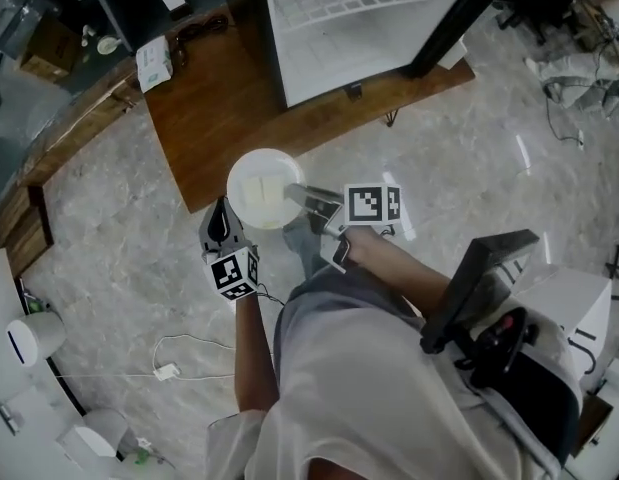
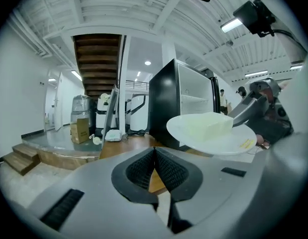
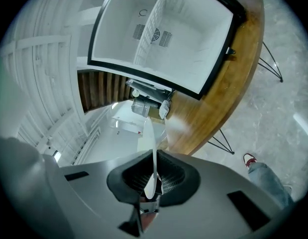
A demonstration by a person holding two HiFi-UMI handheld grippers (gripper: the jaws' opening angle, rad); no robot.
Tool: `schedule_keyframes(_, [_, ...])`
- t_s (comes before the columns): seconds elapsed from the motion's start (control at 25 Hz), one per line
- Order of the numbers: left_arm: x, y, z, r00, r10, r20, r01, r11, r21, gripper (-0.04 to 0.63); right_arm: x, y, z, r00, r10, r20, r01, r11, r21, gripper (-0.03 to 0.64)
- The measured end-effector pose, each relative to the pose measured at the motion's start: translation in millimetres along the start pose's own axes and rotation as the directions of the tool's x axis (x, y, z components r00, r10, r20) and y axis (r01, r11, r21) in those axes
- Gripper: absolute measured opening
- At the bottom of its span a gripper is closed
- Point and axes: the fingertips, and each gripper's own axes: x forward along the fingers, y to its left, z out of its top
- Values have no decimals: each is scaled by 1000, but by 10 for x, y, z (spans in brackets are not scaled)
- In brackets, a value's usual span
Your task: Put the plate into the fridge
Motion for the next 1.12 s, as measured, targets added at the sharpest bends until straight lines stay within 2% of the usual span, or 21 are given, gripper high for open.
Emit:
schedule_keyframes(0.24, [-461, -552, 38, 1000, -21, 23, 21, 999, -31, 18, -661, 91, -203, 1000, 4, 25, -5, 1000, 10, 29])
schedule_keyframes(0.44, [-566, -1189, 392, 992, -100, 70, 101, 995, -11, 18, -1246, 254, 12, 994, 15, 109, -17, 1000, 18, 29])
schedule_keyframes(0.6, [-470, -1720, 715, 982, -166, 87, 165, 986, 16, 18, -1710, 338, 387, 981, 9, 194, -11, 1000, 10, 29])
schedule_keyframes(0.68, [-421, -1980, 829, 975, -198, 96, 196, 980, 30, 18, -1900, 382, 580, 970, 34, 240, -35, 999, 0, 29])
schedule_keyframes(0.8, [-345, -2242, 1016, 967, -229, 111, 228, 973, 23, 18, -2100, 417, 838, 960, 38, 279, -33, 999, -21, 29])
schedule_keyframes(0.96, [-96, -2619, 1375, 960, -241, 144, 246, 969, -20, 18, -2291, 493, 1365, 947, 43, 319, -42, 999, -10, 29])
schedule_keyframes(1.12, [304, -3025, 1710, 956, -242, 168, 243, 970, 14, 18, -2348, 482, 2056, 942, 61, 330, -66, 998, 2, 29])
